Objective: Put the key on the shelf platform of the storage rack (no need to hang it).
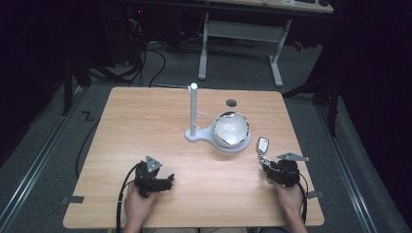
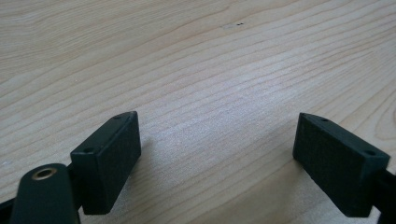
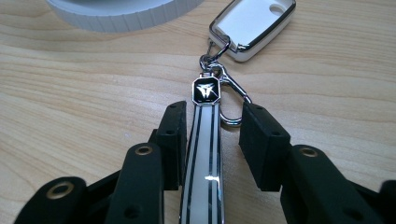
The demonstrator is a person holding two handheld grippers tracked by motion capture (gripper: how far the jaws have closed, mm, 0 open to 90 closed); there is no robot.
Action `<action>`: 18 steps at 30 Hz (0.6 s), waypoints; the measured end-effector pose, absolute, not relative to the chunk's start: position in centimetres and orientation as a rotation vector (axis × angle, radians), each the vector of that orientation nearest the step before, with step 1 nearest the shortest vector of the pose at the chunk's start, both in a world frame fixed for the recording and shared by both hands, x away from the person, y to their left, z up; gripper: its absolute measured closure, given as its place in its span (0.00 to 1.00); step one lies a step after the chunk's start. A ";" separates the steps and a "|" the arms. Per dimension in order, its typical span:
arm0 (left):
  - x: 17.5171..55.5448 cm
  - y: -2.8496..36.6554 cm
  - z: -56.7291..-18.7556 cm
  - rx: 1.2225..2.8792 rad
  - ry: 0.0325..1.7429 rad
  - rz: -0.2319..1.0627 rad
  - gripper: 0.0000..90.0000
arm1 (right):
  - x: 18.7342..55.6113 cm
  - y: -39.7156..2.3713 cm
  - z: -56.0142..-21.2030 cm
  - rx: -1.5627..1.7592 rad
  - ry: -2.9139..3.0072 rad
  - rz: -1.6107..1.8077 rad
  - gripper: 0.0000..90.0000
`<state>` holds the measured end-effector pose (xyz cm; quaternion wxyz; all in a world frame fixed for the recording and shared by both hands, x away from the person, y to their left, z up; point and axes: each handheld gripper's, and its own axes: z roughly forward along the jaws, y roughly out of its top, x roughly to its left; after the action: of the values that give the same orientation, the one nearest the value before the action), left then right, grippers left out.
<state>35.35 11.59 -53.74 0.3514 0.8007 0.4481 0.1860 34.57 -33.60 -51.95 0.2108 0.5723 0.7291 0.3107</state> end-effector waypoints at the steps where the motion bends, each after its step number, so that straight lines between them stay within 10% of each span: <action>1: 35.3 11.6 -53.7 2.073 1.160 0.481 0.17 | 34.6 -33.6 -51.9 1.590 2.026 0.863 0.70; 18: 35.3 11.6 -53.7 2.074 1.159 0.482 0.17 | 34.8 -33.2 -52.2 1.516 2.047 0.768 0.83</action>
<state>35.35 11.60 -53.74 0.3512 0.8010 0.4476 0.1861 34.79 -33.16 -52.22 0.2383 0.5534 0.7473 0.2802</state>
